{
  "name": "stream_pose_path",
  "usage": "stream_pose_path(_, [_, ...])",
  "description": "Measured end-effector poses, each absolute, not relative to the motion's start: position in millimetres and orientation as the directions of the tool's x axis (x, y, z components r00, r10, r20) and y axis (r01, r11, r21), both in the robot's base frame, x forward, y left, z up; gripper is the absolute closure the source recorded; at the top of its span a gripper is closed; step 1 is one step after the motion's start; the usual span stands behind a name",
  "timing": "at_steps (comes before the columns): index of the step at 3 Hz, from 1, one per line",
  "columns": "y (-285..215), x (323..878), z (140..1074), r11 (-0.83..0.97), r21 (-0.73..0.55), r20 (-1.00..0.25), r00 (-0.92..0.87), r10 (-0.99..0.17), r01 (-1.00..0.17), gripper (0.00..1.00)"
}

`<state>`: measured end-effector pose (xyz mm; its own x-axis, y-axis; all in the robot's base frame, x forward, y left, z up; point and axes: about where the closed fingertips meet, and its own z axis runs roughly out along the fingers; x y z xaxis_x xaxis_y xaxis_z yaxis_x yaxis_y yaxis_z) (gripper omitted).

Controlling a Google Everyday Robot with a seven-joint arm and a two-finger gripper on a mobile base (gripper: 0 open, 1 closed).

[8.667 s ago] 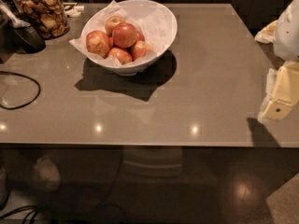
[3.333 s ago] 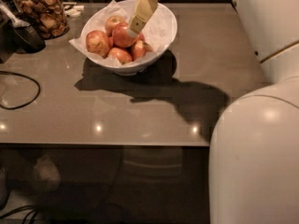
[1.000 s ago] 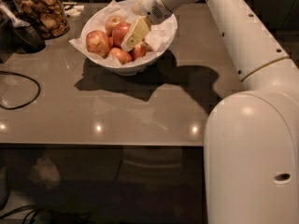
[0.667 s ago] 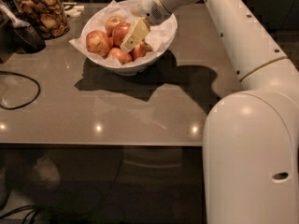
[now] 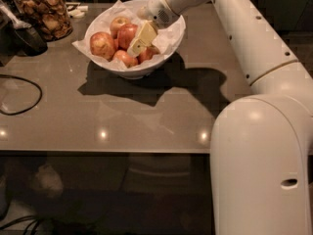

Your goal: Pick apple from white bowl

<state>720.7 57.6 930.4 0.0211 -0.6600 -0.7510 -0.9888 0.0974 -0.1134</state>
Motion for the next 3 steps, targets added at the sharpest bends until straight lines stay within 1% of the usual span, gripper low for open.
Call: stream_pose_path(3, [49.9,731.9,921.6,0.11,-0.121,-0.728,0.013,-0.685,-0.987,0.0])
